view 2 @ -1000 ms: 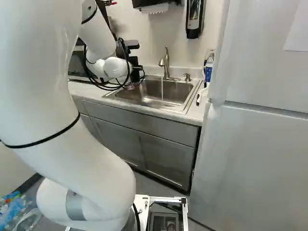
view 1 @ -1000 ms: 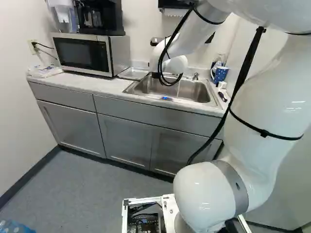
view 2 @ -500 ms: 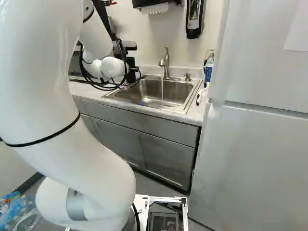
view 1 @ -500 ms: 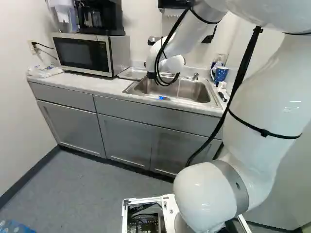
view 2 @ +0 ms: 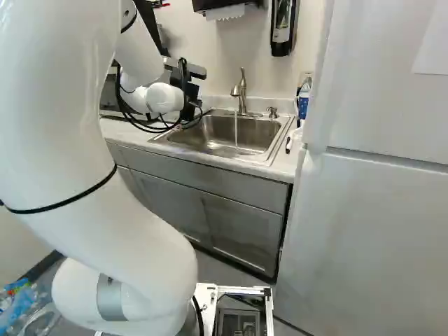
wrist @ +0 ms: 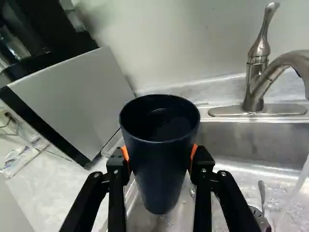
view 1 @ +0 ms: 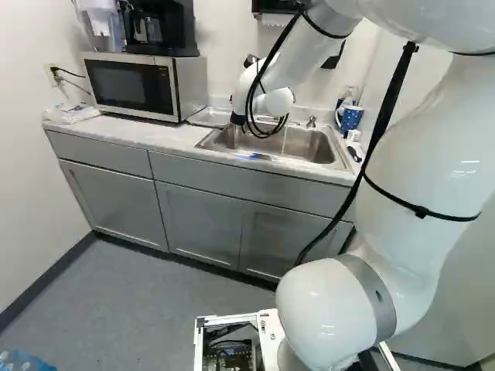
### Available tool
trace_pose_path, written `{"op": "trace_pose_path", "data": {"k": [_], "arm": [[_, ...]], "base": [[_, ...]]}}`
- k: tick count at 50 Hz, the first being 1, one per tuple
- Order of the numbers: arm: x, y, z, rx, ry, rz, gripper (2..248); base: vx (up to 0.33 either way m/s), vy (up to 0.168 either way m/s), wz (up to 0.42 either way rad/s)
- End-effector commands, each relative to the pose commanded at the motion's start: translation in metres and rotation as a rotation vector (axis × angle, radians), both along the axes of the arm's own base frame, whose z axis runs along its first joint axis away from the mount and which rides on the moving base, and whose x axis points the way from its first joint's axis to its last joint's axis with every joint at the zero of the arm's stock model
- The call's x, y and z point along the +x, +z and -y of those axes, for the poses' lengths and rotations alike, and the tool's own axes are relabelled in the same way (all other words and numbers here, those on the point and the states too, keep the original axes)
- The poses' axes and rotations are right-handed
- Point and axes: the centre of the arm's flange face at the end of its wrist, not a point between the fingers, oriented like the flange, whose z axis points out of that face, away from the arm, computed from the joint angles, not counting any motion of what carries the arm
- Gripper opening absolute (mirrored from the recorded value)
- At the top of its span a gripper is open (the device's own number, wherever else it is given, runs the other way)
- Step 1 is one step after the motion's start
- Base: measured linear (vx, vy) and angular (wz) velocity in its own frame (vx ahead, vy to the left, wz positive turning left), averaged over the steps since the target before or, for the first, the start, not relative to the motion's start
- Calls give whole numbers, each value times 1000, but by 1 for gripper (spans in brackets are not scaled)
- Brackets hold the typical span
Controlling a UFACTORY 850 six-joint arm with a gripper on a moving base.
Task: Rinse the cup and place it in the tray
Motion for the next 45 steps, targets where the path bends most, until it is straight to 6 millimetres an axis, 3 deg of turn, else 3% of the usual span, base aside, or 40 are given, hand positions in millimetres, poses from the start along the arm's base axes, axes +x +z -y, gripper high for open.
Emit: {"op": "trace_pose_path", "data": {"k": [45], "arm": [[0,0,0,455,-116,-62,126]], "base": [[0,0,0]]}}
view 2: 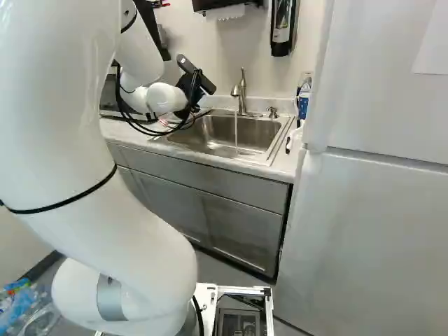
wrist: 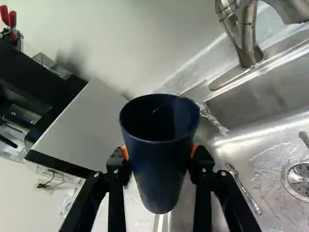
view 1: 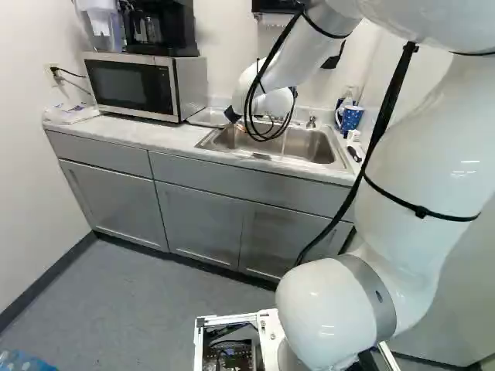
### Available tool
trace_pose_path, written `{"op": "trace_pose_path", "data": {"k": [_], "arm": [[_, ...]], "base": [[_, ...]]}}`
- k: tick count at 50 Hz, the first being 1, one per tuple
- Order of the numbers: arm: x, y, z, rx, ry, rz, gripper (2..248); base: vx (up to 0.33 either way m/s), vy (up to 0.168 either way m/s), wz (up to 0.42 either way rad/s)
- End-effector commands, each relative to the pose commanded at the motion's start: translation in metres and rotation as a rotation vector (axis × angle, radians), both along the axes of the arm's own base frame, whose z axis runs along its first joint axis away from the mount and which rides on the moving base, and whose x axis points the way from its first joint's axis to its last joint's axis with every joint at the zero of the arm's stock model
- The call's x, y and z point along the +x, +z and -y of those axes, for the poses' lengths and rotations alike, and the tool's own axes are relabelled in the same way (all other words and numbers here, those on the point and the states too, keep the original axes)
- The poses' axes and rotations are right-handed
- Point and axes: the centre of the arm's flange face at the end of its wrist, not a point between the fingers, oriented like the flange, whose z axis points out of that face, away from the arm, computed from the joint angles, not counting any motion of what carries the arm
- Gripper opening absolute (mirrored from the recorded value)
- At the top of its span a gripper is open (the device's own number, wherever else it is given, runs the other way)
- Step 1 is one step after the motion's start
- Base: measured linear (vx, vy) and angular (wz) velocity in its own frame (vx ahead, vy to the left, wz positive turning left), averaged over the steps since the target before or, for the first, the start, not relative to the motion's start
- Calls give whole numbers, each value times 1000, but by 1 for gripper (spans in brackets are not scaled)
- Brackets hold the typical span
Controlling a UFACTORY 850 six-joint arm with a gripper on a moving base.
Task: Rinse the cup and place it in the tray
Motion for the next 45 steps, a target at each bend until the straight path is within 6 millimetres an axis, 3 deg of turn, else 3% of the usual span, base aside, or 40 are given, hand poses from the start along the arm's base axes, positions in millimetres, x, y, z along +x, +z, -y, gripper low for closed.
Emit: {"op": "trace_pose_path", "data": {"k": [45], "arm": [[0,0,0,454,-116,-62,126]], "base": [[0,0,0]]}}
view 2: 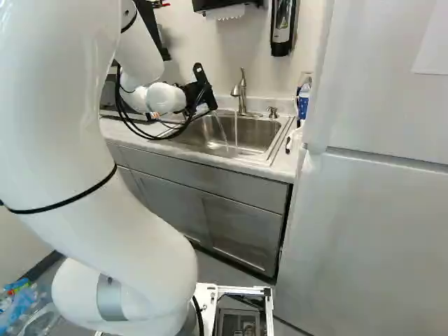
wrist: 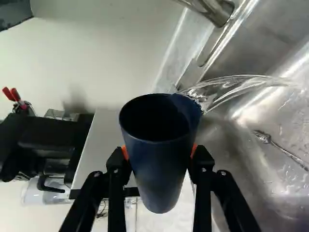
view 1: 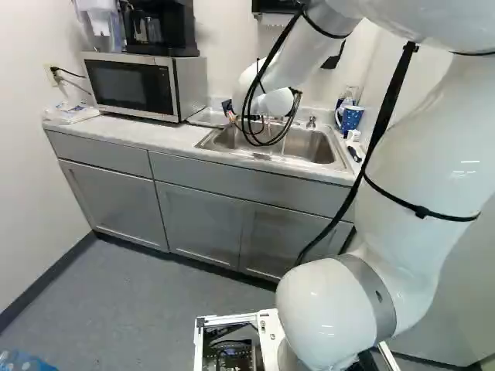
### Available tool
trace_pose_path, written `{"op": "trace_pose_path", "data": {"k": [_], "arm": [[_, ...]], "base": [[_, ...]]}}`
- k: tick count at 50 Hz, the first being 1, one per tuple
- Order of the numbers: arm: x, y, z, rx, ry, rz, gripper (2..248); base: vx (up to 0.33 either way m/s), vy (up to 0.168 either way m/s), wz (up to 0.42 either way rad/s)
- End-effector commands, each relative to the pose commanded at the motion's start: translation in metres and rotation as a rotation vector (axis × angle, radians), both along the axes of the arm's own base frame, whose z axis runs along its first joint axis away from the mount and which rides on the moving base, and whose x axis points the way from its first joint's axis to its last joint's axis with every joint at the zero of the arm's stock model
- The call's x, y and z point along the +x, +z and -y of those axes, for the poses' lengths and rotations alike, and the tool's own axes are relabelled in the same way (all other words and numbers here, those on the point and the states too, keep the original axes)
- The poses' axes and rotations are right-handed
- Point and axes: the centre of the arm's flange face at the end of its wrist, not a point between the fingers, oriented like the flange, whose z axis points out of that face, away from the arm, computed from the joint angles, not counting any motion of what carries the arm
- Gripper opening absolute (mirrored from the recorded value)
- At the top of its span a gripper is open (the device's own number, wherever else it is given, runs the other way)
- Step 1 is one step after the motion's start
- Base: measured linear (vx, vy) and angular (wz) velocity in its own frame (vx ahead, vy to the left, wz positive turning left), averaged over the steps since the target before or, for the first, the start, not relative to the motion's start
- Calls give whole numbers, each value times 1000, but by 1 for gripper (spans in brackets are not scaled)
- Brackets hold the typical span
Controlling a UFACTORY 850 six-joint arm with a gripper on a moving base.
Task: Rinse the cup and place it in the tray
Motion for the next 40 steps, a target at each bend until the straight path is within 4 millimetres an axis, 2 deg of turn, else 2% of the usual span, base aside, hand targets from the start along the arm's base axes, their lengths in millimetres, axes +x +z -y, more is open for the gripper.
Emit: {"op": "trace_pose_path", "data": {"k": [40], "arm": [[0,0,0,404,-103,-55,126]], "base": [[0,0,0]]}}
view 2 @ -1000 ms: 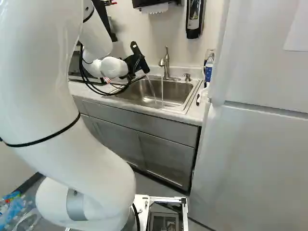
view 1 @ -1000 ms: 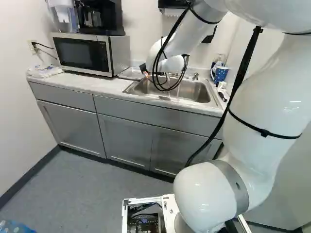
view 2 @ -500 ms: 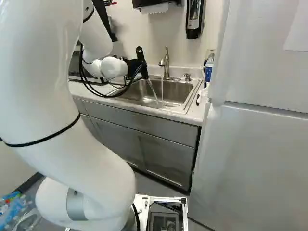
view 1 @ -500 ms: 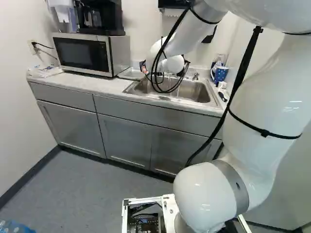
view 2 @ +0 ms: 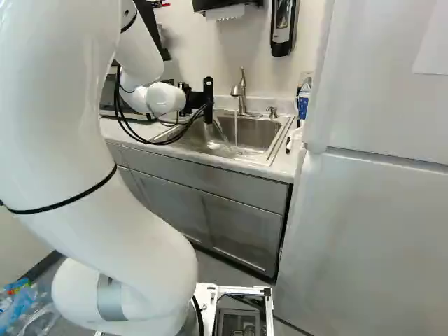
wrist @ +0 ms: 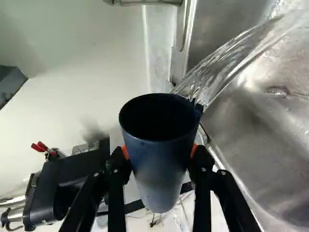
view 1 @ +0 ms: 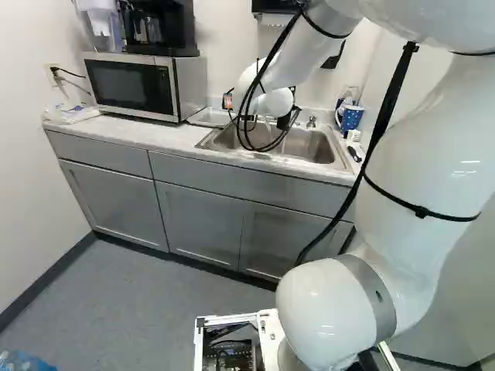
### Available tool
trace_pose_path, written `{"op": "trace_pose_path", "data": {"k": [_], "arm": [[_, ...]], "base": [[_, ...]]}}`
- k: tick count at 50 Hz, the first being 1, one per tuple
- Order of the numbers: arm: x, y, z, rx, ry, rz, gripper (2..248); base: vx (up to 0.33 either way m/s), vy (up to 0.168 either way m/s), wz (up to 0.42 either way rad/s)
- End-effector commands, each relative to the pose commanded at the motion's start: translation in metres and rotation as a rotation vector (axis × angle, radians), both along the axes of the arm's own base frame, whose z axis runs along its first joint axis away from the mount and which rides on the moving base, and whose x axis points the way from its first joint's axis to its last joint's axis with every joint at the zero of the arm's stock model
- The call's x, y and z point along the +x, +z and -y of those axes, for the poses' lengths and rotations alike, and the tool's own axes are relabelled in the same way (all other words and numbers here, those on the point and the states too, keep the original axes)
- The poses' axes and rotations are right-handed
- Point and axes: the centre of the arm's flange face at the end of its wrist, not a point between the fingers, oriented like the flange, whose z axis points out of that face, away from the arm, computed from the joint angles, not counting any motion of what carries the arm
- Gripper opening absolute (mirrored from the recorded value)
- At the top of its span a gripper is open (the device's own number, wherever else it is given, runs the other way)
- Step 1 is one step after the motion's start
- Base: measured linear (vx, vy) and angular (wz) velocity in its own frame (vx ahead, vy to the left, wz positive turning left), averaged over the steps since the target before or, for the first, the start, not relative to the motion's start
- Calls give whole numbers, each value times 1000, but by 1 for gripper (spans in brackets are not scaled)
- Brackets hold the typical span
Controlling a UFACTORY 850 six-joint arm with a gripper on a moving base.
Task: Rinse the cup and place it in the tray
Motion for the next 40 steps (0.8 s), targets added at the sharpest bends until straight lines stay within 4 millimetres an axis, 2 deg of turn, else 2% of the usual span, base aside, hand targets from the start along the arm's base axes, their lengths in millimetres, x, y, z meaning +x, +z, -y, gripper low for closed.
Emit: {"op": "trace_pose_path", "data": {"k": [30,40], "arm": [[0,0,0,303,-78,-41,126],[0,0,0,303,-78,-41,126]], "base": [[0,0,0],[0,0,0]]}}
